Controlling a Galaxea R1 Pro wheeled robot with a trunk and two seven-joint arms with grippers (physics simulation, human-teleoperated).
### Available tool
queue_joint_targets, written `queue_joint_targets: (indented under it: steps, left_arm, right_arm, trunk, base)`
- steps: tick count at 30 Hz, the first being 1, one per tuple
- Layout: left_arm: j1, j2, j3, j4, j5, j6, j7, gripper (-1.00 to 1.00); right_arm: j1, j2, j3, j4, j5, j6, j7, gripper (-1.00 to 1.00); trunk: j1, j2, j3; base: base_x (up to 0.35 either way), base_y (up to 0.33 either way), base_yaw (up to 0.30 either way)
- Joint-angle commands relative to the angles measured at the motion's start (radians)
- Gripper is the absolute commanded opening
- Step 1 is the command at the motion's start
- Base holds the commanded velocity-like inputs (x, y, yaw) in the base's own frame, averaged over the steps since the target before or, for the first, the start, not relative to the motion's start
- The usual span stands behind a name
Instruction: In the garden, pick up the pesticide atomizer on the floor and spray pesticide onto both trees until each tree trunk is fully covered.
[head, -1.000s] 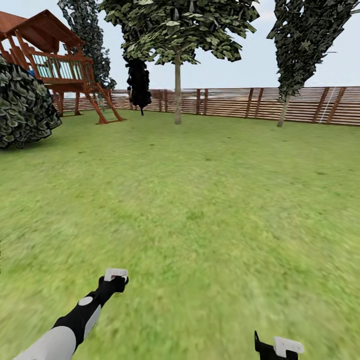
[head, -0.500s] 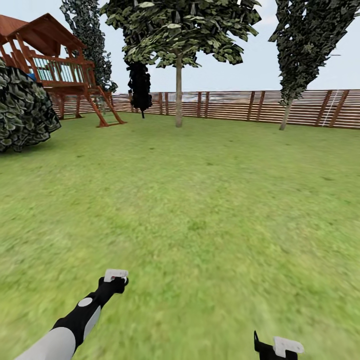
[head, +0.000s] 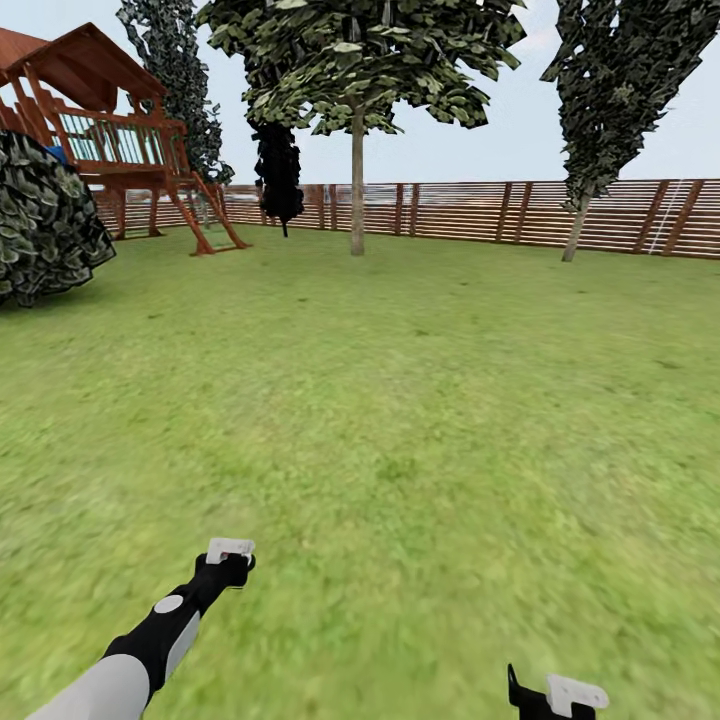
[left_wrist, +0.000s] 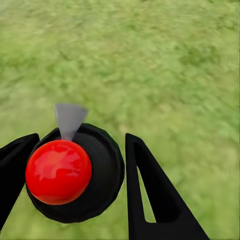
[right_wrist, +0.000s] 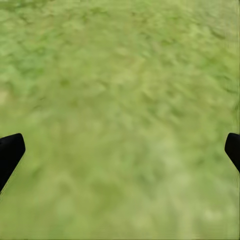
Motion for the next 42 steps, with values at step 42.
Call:
queue_joint_targets:
  steps: [42]
  left_arm:
    - [0.001, 0.0, 0.001, -0.005, 0.002, -0.004, 0.002, -1.0]
  right_arm:
    - [0.001, 0.001, -0.001, 0.115, -0.005, 0.004, -0.005, 1.0]
  trunk:
    - [0.0, 0.0, -0.018]
  base:
    - [0.339, 0.0, 0.055]
